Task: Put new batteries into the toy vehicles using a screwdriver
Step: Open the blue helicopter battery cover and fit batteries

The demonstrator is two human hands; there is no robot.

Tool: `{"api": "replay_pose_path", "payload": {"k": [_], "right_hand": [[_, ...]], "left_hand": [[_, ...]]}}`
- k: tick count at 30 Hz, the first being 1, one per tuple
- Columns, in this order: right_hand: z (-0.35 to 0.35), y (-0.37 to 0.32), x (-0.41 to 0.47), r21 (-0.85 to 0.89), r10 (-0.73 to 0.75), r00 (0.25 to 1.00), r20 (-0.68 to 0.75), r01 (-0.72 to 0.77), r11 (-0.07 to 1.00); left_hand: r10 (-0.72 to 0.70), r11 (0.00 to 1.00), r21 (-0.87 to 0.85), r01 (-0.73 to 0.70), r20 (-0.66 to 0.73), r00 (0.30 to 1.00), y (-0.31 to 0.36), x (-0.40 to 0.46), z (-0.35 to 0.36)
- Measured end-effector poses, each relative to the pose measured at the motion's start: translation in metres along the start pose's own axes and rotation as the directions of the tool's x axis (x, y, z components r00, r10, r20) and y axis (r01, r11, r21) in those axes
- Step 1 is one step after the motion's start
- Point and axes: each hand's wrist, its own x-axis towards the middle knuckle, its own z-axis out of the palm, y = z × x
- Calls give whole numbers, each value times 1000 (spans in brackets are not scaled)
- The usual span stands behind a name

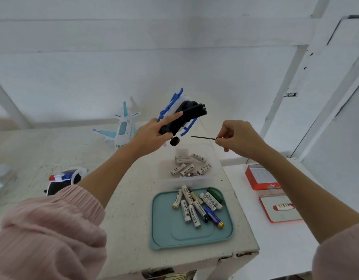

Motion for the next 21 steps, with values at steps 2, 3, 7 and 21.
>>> {"api": "replay_pose_path", "payload": {"k": [2, 3, 7, 21], "right_hand": [[1, -4, -2, 42, -30, 997, 65, 27, 999], [2, -8, -3, 65, -42, 995, 91, 36, 997], [9, -26, -5, 155, -103, 966, 236, 68, 986], [126, -96, -29, 92, -475, 676, 564, 520, 849]], "left_hand": [[-37, 984, -172, 33, -21, 999, -3, -4, -1], [-56, 960, -277, 44, -35, 998, -4, -7, -2], [-111, 857, -513, 53, -84, 990, -7, -21, -10], [-305, 747, -663, 52, -272, 912, -38, -108, -25]]}}
